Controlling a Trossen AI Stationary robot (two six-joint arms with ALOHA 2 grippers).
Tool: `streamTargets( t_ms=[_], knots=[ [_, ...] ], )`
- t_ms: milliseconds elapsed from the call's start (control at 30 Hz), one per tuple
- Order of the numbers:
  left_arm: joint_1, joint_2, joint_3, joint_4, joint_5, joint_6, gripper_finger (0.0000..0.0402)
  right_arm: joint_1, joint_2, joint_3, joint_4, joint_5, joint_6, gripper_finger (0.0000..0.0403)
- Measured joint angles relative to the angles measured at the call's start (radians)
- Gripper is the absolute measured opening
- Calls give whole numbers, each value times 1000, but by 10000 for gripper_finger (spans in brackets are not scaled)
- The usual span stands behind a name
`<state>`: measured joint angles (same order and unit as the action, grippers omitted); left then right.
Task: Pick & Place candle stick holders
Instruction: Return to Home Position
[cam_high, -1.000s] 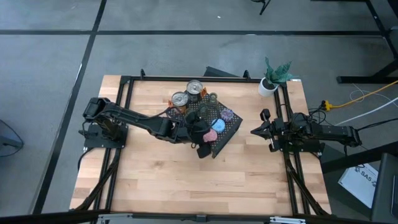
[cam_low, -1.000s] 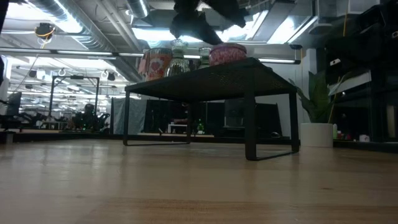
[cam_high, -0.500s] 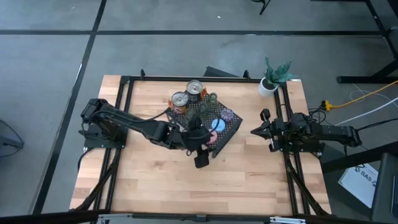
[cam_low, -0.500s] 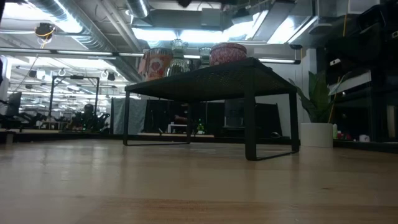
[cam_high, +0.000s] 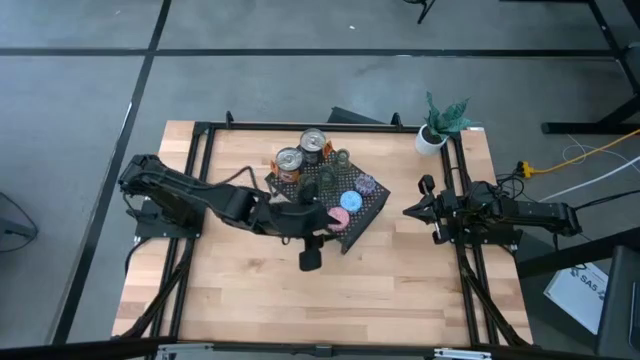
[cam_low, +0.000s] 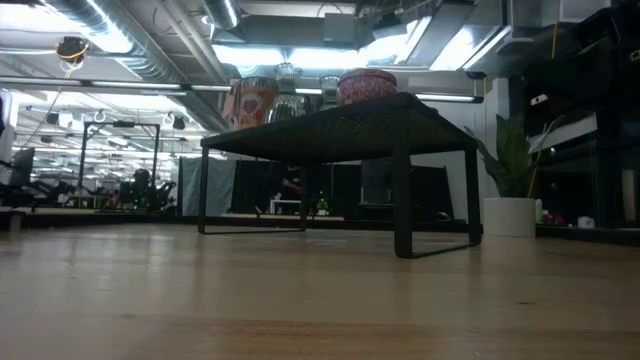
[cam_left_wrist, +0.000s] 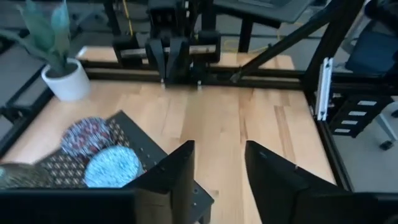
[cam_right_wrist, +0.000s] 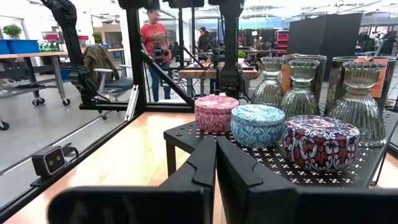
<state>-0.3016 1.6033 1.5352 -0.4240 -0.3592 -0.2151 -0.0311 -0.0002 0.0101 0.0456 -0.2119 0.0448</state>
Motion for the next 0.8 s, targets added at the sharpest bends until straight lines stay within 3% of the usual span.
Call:
streamTargets(
  t_ms=[267,533,800],
  knots=[
    [1,-94,0,-44,17,58,73,0,0,0,0,0,0,16],
    [8,-203,-103,-51,18,71,8,0,0,0,0,0,0,16],
    [37,-319,-260,-48,21,72,1,0,0,0,0,0,0,16]
  ],
)
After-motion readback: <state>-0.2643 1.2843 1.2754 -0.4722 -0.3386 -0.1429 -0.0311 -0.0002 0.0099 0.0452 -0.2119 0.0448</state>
